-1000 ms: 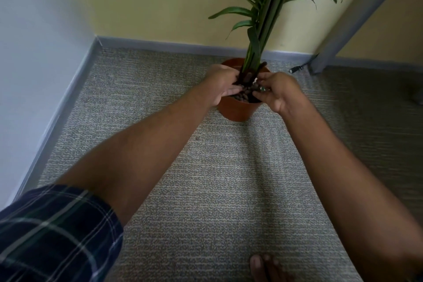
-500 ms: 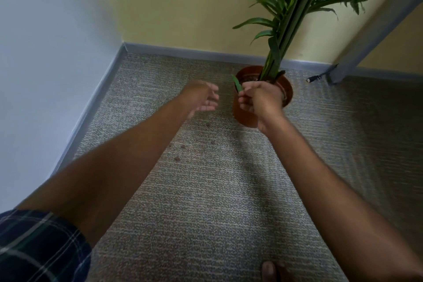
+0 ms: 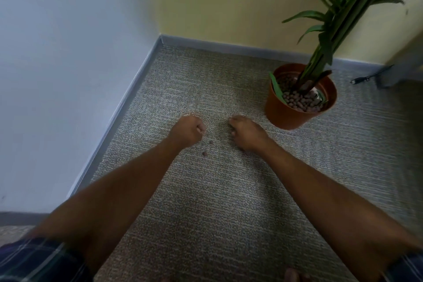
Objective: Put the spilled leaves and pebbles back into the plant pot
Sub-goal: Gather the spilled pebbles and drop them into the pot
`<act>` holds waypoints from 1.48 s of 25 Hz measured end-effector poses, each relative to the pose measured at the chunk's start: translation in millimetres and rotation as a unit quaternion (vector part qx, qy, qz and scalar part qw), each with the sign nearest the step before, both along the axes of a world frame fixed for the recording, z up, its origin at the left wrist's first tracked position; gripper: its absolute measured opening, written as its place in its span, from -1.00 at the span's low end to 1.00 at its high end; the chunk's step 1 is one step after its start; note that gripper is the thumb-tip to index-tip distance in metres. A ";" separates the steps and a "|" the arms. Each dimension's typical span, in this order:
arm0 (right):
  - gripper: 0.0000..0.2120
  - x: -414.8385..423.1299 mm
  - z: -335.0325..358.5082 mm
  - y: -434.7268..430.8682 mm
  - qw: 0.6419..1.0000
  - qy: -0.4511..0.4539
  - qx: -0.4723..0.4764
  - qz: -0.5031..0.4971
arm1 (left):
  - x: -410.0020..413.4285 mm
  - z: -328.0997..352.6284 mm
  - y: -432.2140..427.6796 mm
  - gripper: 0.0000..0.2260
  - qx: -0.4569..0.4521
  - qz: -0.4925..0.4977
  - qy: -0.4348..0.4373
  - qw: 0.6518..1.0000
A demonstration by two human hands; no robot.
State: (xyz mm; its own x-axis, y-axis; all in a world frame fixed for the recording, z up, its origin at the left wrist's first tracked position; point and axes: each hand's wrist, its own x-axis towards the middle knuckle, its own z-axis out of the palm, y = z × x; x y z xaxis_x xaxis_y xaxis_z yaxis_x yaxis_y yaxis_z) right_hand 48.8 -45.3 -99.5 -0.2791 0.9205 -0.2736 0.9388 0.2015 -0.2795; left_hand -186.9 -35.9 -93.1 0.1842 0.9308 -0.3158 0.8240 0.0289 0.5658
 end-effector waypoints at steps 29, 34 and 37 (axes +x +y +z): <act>-0.92 -63.9 -9.0 -38.7 0.997 0.024 0.063 0.040 | 3.7 -7.5 -48.3 -0.84 0.047 -0.203 0.059 0.976; -0.86 -49.5 -8.7 -39.3 0.953 0.242 -0.021 -0.181 | 0.7 -11.3 -50.2 -0.90 -0.005 0.040 -0.122 0.992; -0.87 -37.8 8.7 -41.8 0.765 0.515 -0.163 -0.351 | 19.9 1.5 -45.9 -0.83 -0.109 0.223 -0.332 0.910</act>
State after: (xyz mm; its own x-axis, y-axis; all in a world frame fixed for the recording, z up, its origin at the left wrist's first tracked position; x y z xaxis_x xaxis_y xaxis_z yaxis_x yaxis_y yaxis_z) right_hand 11.0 -87.1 -90.8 0.0305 0.8719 -0.4887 0.0318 -0.4895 -0.8714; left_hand -167.0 -81.8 -91.6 0.0203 0.8886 -0.4582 0.1803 0.4475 0.8759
